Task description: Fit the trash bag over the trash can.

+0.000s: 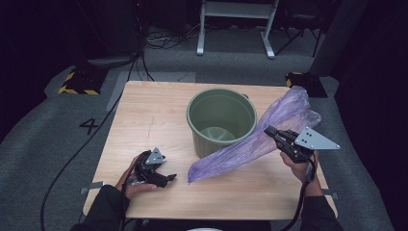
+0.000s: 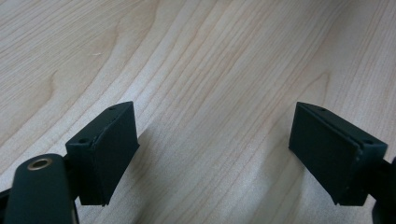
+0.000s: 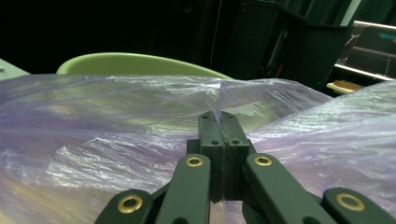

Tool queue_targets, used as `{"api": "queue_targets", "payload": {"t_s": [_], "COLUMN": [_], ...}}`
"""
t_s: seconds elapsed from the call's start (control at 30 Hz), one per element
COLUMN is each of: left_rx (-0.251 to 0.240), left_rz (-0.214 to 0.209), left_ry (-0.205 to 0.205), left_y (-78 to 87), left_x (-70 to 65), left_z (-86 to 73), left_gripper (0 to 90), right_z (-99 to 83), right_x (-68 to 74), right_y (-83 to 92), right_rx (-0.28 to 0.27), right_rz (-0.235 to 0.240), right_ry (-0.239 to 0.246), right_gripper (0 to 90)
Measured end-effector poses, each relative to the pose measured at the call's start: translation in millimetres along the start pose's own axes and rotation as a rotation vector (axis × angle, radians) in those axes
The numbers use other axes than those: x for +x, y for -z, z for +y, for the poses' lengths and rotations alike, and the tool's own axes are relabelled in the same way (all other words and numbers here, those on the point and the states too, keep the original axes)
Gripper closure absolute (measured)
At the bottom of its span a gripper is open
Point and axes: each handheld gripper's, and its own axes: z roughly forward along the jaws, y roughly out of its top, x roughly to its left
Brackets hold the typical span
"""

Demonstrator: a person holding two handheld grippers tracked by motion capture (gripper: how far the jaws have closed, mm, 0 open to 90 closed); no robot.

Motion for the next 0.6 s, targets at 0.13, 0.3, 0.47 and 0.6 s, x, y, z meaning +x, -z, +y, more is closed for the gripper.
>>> {"api": "queue_targets", "payload": {"t_s": [0.13, 0.3, 0.47, 0.6], "left_rx": [0.002, 0.000, 0.000, 0.001], "left_rz": [-0.001, 0.000, 0.001, -0.001], "left_ry": [-0.004, -0.005, -0.004, -0.007], "left_y": [-0.1, -0.2, -0.2, -0.2], "left_x": [0.3, 0.2, 0.2, 0.4], "left_z": [0.4, 0.4, 0.5, 0.5], "left_gripper": [15.0, 15.0, 15.0, 15.1], "right_z": [11.3, 23.4, 30.9, 34.5], "right_x": [-2.5, -4.1, -6.8, -10.9], "right_y": [2.6, 9.4, 14.9, 11.8], "right_rx": [-0.023, -0.049, -0.071, -0.069], "right_rz": [0.001, -0.006, -0.016, -0.030], "right_ry": [0.007, 0.011, 0.007, -0.006], "right_gripper": [90.0, 90.0, 90.0, 90.0]}}
